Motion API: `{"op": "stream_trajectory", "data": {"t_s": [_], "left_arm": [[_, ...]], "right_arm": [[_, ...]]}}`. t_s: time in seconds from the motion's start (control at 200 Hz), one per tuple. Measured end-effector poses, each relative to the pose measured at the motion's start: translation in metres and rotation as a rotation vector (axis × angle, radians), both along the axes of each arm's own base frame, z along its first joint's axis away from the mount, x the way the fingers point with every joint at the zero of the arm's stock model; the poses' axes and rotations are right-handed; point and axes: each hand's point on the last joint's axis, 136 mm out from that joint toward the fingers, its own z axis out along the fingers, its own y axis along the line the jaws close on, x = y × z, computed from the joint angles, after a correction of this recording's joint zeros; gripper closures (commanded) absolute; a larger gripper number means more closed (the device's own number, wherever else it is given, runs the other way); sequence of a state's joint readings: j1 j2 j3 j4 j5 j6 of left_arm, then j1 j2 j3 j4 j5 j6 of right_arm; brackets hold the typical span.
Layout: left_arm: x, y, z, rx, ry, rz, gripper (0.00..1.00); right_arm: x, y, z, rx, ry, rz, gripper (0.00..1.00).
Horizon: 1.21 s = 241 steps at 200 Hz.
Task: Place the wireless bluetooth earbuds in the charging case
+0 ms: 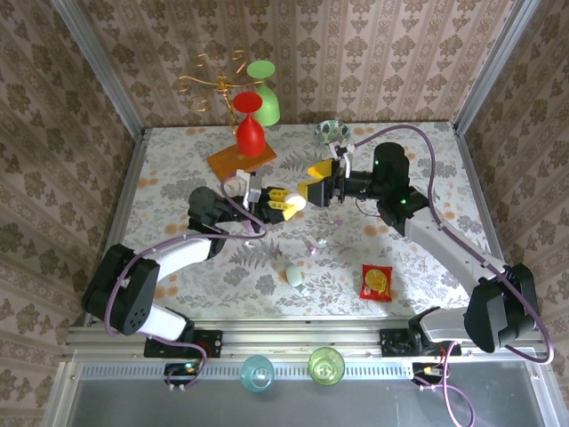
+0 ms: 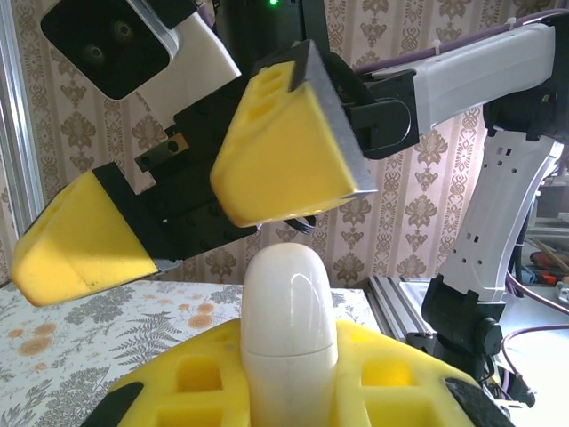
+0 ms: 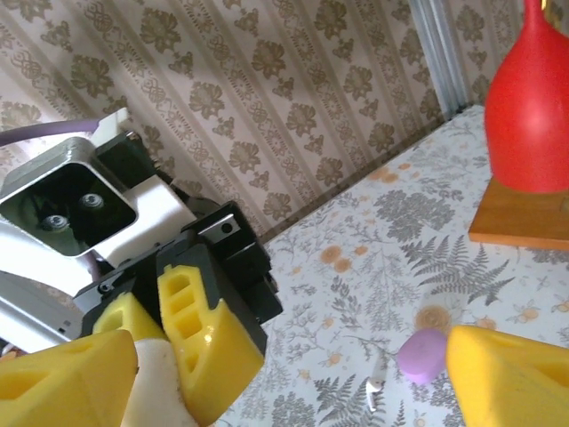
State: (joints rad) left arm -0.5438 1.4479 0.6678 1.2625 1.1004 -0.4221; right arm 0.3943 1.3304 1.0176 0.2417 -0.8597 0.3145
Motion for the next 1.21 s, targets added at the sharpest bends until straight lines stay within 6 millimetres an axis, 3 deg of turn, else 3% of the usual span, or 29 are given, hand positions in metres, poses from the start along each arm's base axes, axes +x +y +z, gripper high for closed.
{"op": "stream_trajectory", "data": {"t_s": [0.205,0.435,0.59,1.0,1.205], "left_arm": [[0.003,-0.001,0.004,-0.003,0.008,-0.001,0.97],[0.005,-0.002,0.006,-0.004,0.02,0.001,0.97],[0.006,-0.002,0.004,0.0,0.03,0.005,0.98],[0.007,-0.002,-0.004,0.018,0.062,0.007,0.98],[0.009,-0.002,-0.003,0.013,0.061,0.017,0.98]], "right_arm": [[-0.029,0.021,-0.008,-0.045,-0.08,0.112,0.1],[-0.014,0.011,-0.008,-0.033,-0.039,0.049,0.27],[-0.005,0.004,0.0,0.007,-0.02,0.017,0.28],[0.007,0.004,-0.007,0.012,0.029,-0.011,0.32],[0.006,0.004,-0.006,0.013,0.023,-0.004,0.19]]}}
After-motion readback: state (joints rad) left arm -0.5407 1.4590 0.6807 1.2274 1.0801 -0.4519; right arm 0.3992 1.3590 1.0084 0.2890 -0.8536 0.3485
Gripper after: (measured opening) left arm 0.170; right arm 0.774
